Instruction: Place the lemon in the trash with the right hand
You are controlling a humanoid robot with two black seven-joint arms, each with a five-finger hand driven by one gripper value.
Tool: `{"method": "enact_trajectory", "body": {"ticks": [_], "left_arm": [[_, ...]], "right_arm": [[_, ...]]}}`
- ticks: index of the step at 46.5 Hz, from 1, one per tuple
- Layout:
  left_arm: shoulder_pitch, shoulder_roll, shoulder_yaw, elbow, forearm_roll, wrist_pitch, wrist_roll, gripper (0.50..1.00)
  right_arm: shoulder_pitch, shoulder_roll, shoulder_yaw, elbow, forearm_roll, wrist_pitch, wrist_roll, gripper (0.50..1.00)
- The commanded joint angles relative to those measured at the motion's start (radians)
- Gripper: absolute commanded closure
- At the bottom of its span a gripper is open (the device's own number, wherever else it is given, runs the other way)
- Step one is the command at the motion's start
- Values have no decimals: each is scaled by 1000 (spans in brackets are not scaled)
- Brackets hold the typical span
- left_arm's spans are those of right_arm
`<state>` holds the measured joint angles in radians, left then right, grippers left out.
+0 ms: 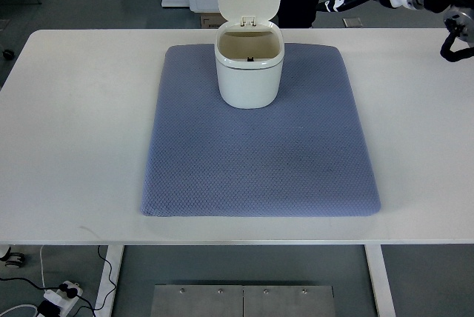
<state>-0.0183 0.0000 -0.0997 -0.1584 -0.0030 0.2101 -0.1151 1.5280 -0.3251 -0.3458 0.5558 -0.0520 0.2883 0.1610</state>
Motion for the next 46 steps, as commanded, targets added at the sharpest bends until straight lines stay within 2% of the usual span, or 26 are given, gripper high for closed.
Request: {"method": "enact_trajectory", "body": {"ticks": [1,9,27,35,46], "left_arm": [[0,0,0,0,0,0,-1,500],[0,0,0,0,0,0,0,500],[0,0,0,0,0,0,-1,500],[0,0,0,-1,0,0,0,500],[0,0,0,0,0,0,0,500]], "right_arm": [[-14,-26,34,0,0,-15,2,500],[-58,-52,146,-7,0,-44,8,500],[-170,-77,335,-46,-5,-44,8,500],[-252,-49,539,-102,-3,-44,9,500],[-348,-29,743,-103,-3,-44,14,500]]}}
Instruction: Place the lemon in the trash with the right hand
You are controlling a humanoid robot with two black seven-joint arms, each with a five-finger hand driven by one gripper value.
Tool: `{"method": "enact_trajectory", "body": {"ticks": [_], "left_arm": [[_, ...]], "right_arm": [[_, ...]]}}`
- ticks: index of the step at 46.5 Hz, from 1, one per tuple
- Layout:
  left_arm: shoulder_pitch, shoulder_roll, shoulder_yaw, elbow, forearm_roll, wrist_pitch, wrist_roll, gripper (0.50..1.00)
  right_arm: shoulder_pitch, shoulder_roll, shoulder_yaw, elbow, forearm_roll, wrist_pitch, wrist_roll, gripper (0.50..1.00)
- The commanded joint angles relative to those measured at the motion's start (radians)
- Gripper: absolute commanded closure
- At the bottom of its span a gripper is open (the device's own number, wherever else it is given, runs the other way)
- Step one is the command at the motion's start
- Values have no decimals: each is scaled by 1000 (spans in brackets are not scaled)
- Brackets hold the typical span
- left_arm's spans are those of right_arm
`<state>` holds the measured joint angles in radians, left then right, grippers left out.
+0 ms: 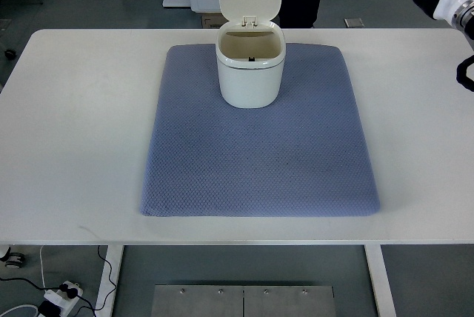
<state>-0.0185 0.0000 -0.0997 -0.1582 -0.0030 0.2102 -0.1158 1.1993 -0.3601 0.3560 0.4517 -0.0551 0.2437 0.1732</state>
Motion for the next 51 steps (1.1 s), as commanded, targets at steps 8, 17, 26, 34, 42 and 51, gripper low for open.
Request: {"method": "enact_trajectory", "body": {"ticks": [8,17,26,34,42,51], "left_arm": [[0,0,0,0,0,0,-1,500],[0,0,0,0,0,0,1,500],[0,0,0,-1,0,0,1,500],[0,0,0,0,0,0,-1,500],[0,0,0,0,0,0,1,500],[0,0,0,-1,0,0,1,500]], "right_arm": [[-95,39,173,-2,0,2,2,500],[-176,84,339,-11,0,2,-6,500],[-236,108,389,-8,5,8,-6,500],[-264,116,408,2,31,8,-1,500],[-287,136,494,2,41,3,-1,500],[-329,144,506,19,40,3,-4,500]]}}
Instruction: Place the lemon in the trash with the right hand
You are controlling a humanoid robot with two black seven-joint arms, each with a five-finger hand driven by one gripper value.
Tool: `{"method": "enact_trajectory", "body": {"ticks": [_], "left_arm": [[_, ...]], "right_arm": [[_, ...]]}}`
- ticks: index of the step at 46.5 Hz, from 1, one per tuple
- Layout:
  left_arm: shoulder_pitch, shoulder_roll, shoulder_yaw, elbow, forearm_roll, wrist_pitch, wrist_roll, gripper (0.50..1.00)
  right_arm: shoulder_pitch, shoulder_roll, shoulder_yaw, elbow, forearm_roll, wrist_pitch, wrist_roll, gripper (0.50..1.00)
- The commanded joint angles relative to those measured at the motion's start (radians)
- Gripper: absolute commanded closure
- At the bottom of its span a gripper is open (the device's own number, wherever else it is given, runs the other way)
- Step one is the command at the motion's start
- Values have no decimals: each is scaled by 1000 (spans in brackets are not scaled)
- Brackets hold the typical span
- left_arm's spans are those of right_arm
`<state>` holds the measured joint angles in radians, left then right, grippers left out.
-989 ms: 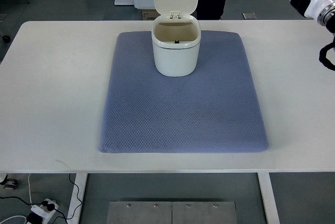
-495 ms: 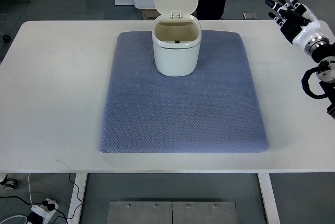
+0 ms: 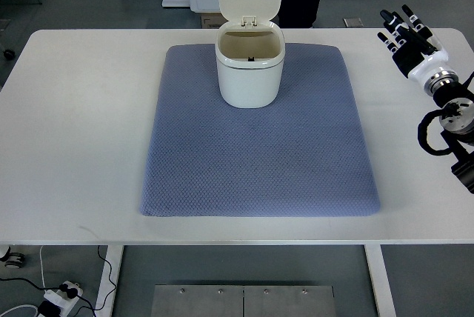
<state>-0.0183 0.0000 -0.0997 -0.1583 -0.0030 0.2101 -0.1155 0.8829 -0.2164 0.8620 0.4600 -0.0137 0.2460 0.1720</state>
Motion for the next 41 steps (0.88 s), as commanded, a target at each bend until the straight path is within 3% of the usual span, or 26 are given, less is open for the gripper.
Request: {"method": "enact_trajectory", "body": {"ticks": [1,24,41], "left_arm": [[0,0,0,0,0,0,0,500],[0,0,0,0,0,0,0,500],[0,0,0,0,0,0,0,500]], "right_arm": [[-18,0,0,12,-2,1,-5,500],[-62,97,101,16,-34,1,6,500],[-82,108,74,9,-164,-1,70,500]]}}
